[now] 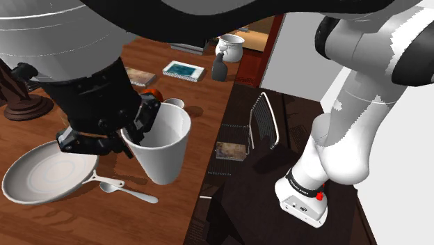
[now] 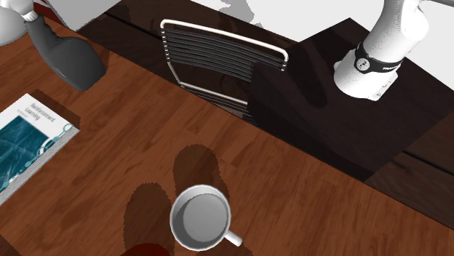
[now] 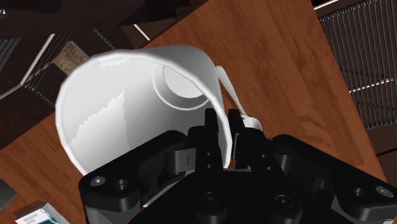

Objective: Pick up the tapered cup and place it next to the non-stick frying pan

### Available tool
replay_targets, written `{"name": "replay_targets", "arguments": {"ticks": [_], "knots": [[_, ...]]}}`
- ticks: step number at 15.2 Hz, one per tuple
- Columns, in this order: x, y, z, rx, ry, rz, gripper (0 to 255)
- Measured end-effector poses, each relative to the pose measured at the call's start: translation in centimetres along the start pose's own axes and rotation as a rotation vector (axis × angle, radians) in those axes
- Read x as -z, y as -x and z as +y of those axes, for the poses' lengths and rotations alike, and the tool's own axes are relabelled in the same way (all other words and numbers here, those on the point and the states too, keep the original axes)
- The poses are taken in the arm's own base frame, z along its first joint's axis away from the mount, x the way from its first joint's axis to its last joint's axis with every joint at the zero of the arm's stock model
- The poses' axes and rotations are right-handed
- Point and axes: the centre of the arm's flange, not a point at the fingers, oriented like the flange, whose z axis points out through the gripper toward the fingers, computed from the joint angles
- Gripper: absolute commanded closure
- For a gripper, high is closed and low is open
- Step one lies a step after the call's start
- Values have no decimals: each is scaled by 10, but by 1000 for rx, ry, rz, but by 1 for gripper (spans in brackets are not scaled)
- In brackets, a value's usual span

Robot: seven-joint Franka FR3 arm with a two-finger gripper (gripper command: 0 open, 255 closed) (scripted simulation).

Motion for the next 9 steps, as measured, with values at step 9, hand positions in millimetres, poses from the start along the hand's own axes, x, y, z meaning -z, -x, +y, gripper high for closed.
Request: {"name": "replay_targets", "arguments": {"ticks": [9], "knots": [[-42, 6, -11, -2, 0, 0, 255]]}}
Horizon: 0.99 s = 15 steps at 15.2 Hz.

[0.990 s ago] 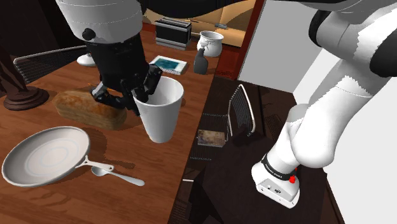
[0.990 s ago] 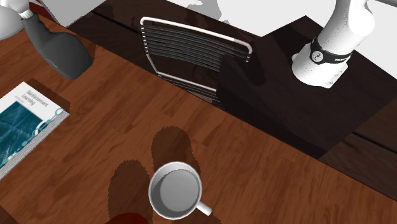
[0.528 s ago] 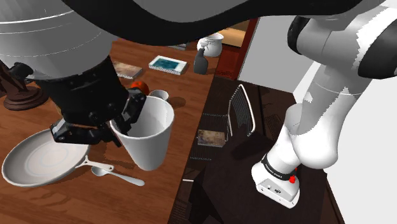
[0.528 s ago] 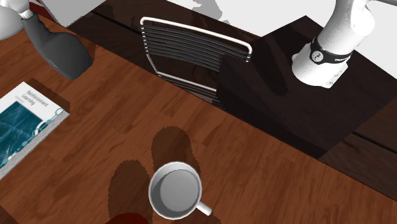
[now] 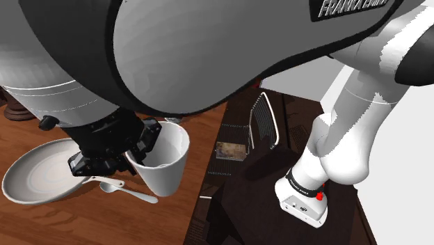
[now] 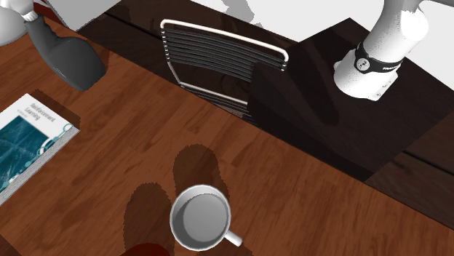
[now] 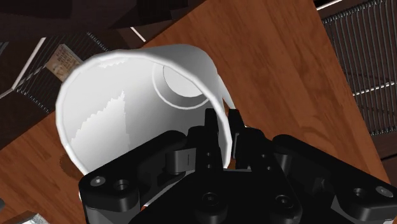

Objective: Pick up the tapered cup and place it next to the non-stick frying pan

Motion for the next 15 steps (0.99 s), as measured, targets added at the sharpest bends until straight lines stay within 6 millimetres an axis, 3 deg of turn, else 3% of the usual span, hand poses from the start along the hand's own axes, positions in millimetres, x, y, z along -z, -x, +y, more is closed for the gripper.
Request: {"name": "replay_targets", "arguments": {"ticks": [15], "knots": [[-79, 3, -13, 0, 0, 0, 255]]}}
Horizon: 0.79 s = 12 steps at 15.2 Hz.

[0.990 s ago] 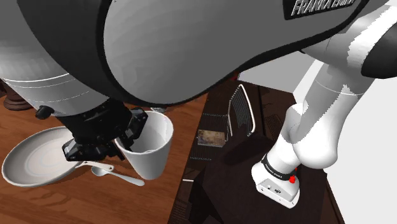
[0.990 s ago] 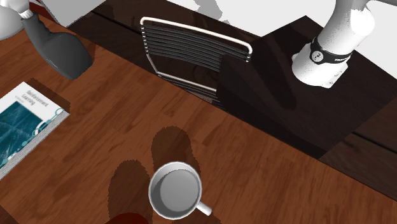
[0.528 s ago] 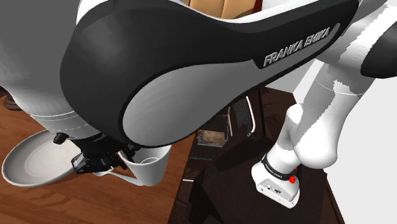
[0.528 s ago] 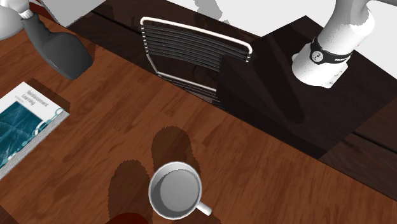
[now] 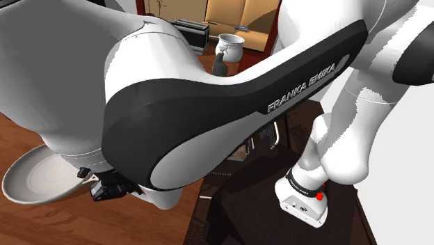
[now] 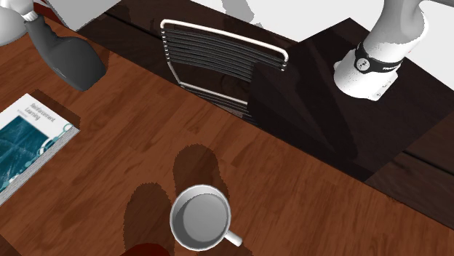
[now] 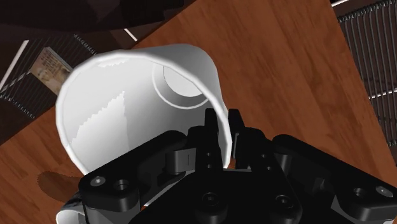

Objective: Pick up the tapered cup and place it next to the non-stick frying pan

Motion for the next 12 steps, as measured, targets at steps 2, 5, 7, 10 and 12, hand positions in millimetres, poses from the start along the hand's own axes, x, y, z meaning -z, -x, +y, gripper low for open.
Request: {"name": "replay_targets", "arguments": {"ticks": [2, 5, 7, 10, 12], "knots": [[-11, 2, -3, 0, 0, 0, 255], [-25, 2, -4, 0, 0, 0, 255], [-36, 2, -6, 0, 0, 0, 255], [-51, 1, -8, 0, 0, 0, 255], [-62, 4, -11, 0, 0, 0, 255]]}}
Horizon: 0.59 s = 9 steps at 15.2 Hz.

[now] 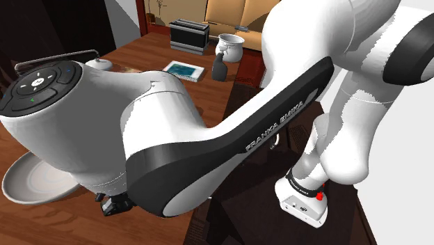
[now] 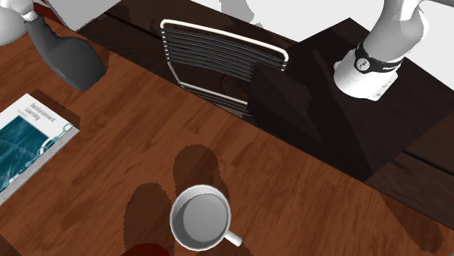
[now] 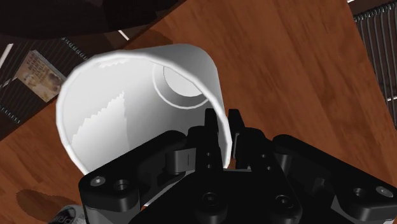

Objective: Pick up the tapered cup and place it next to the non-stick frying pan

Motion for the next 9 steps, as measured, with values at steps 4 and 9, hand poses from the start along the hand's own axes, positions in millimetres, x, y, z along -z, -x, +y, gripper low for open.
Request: {"name": "replay_targets", "arguments": {"ticks": [4, 9], "knots": [[-20, 0, -2, 0, 0, 0, 255], [-30, 1, -4, 0, 0, 0, 255]]}}
